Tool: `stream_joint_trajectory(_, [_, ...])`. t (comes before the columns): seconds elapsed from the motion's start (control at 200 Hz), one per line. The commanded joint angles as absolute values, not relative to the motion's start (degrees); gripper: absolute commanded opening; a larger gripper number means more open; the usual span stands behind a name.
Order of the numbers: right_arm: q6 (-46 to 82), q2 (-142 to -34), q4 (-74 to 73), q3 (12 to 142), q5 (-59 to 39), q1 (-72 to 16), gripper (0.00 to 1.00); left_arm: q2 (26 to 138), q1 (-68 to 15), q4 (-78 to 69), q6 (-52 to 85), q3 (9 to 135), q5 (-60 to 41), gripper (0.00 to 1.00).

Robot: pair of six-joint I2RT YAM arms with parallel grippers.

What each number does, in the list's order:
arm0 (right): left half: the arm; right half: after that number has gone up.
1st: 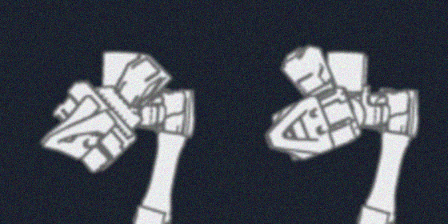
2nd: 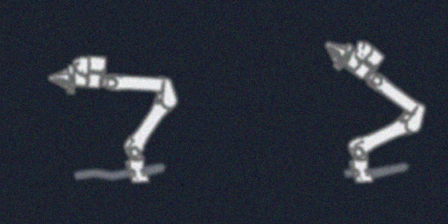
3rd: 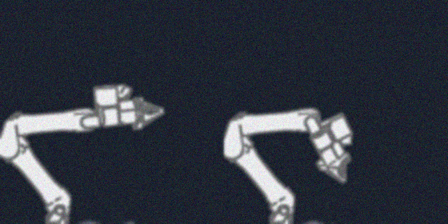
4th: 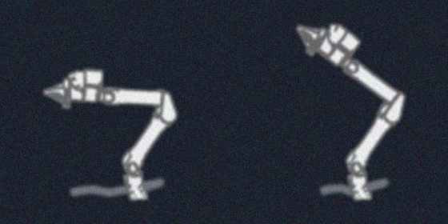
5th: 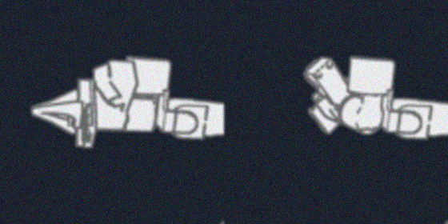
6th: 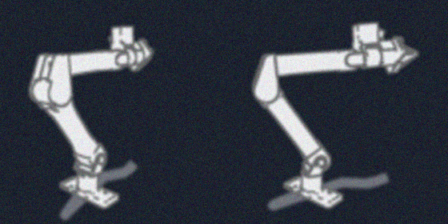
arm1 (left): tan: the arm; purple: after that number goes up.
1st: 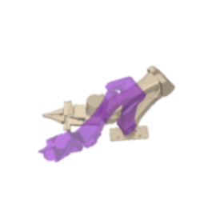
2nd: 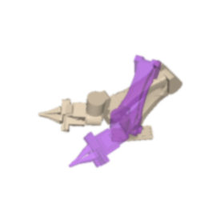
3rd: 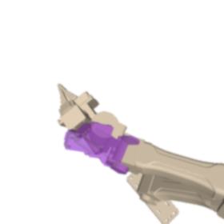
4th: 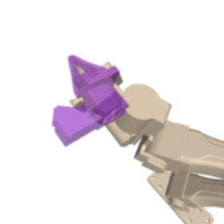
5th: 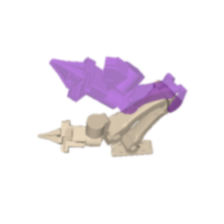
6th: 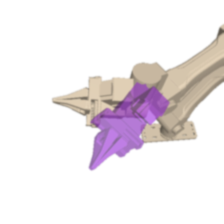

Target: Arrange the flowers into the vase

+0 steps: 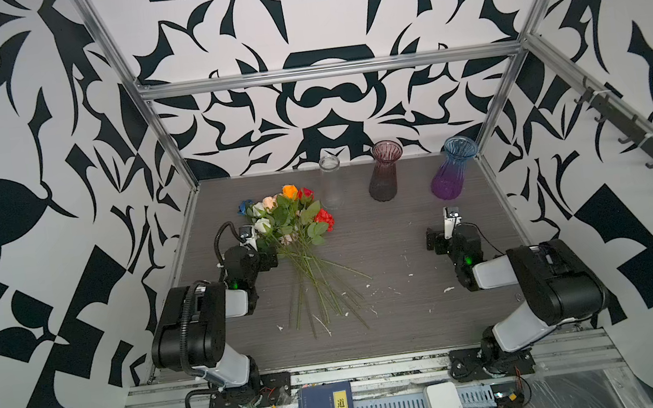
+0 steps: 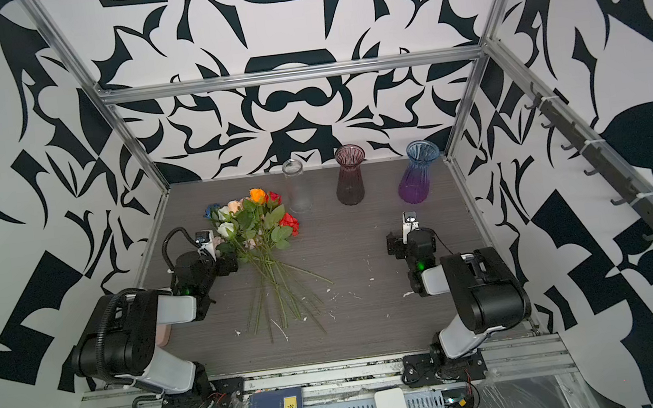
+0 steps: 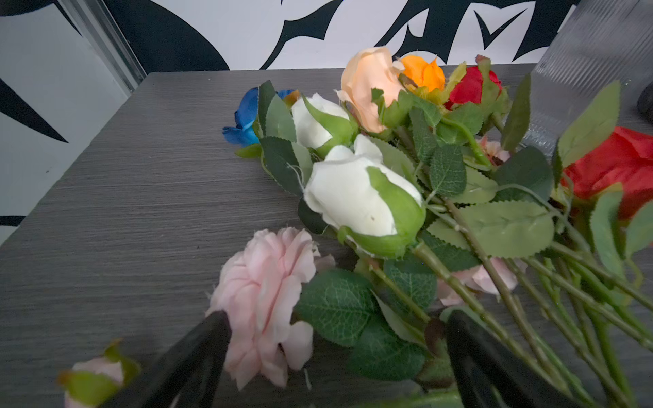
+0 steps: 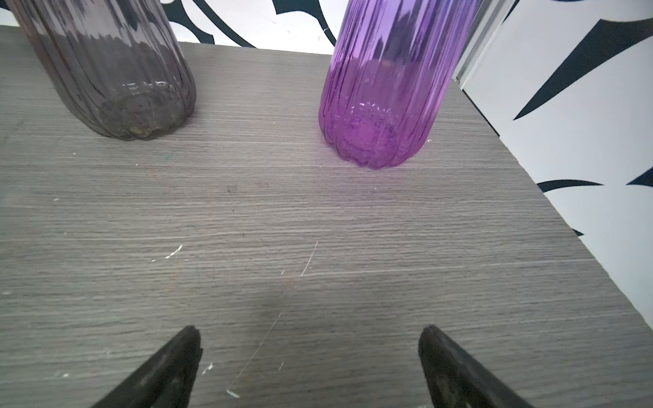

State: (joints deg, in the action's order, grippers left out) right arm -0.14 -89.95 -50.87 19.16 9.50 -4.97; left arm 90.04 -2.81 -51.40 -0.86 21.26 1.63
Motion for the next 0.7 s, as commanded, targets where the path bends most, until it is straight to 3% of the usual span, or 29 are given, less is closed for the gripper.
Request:
stream_joint_trajectory(0.0, [0.28,-89.21,-52.91,20.13,10.37,-5.27,1.00,89.47,-2.81,-52.97,-1.61,21.11,-0.44,0.99])
stream_joint_trajectory(0.695, [0.26,-89.21,-52.91,20.17,10.37,-5.25,1.00,89.38,-2.81,-53.15,-1.41,20.96,-0.35,0.99])
